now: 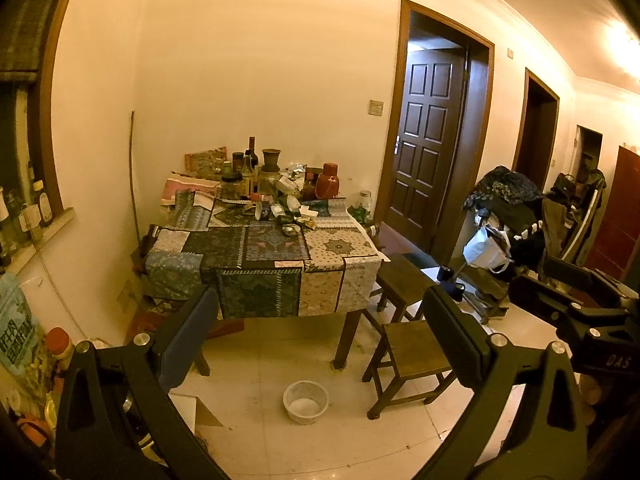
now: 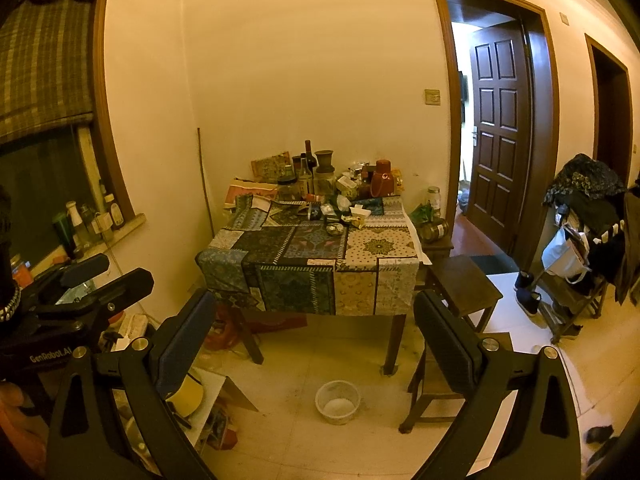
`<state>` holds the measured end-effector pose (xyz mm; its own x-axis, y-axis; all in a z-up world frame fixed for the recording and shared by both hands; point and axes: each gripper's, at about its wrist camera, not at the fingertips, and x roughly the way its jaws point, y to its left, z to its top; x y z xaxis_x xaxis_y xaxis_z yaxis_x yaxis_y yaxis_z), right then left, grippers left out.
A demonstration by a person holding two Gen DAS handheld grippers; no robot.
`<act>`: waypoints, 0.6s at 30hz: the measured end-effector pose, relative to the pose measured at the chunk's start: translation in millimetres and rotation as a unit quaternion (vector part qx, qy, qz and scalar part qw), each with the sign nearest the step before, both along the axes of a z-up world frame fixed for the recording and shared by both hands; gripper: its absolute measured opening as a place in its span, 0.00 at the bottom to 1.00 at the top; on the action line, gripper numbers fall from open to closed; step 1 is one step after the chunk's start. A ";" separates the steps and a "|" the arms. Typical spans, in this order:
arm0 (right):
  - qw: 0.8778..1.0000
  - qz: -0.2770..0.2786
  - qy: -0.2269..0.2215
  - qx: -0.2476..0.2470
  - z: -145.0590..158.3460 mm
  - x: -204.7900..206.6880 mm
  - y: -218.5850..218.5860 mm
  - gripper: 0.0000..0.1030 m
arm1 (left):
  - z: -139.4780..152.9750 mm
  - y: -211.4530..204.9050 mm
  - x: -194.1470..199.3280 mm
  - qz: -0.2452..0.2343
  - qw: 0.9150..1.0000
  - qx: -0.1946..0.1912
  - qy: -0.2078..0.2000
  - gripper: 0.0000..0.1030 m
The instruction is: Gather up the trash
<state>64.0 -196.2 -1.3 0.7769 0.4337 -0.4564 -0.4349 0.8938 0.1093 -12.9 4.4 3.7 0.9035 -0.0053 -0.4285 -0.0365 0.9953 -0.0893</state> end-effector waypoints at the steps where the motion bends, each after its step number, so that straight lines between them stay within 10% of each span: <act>1: 1.000 0.000 0.000 0.000 0.0 0.1 0.1 0.96 | 1.1 -1.1 1.3 0.000 1.000 0.001 -0.001 1.00; 18: 1.000 0.004 0.007 0.001 1.8 14.6 6.6 0.96 | -2.4 -2.0 8.3 0.002 1.000 0.001 0.000 1.00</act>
